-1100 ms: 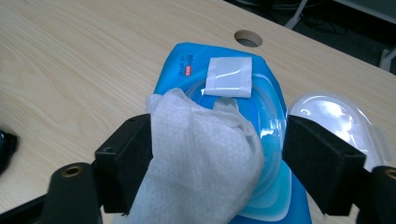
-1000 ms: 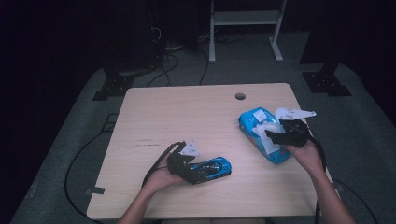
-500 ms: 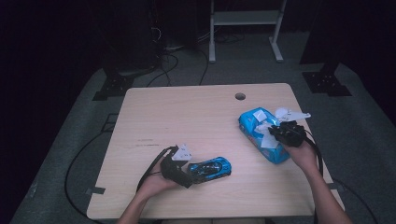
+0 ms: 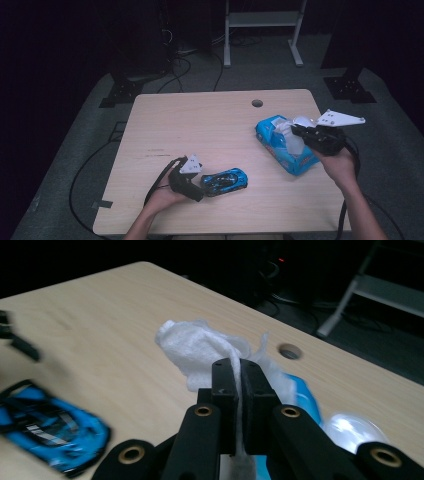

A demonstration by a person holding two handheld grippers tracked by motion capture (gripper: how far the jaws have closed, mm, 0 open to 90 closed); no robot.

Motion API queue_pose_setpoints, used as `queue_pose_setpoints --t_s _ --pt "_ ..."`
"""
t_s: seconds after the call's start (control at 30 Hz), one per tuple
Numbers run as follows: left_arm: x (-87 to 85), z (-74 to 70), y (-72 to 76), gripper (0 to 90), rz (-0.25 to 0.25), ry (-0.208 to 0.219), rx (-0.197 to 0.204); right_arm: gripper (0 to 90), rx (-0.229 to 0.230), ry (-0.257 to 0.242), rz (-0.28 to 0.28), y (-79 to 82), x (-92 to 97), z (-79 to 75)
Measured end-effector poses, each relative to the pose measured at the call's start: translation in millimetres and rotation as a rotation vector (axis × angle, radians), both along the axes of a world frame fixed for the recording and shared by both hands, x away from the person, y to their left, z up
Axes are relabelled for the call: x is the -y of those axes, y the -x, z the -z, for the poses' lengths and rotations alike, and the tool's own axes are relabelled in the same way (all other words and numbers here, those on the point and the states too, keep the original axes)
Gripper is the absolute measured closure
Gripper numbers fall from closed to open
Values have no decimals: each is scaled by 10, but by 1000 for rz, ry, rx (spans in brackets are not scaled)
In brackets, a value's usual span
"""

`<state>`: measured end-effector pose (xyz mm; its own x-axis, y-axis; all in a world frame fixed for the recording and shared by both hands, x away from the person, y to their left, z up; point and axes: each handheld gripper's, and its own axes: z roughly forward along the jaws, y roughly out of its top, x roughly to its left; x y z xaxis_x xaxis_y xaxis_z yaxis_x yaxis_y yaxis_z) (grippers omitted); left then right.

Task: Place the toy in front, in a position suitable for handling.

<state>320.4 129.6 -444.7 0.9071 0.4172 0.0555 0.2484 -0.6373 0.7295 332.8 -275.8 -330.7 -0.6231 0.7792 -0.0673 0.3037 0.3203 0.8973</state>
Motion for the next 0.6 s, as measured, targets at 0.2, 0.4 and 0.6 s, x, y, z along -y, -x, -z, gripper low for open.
queue_pose_setpoints --t_s 0.2,0.4,0.6 --pt "11 11 10 89 6 -5 2 852 -13 28 -160 278 -367 32" --pt "26 6 15 88 16 0 2 853 -100 30 -313 403 -699 187" --pt "9 6 34 89 36 -6 12 853 -192 20 -420 490 -928 330"
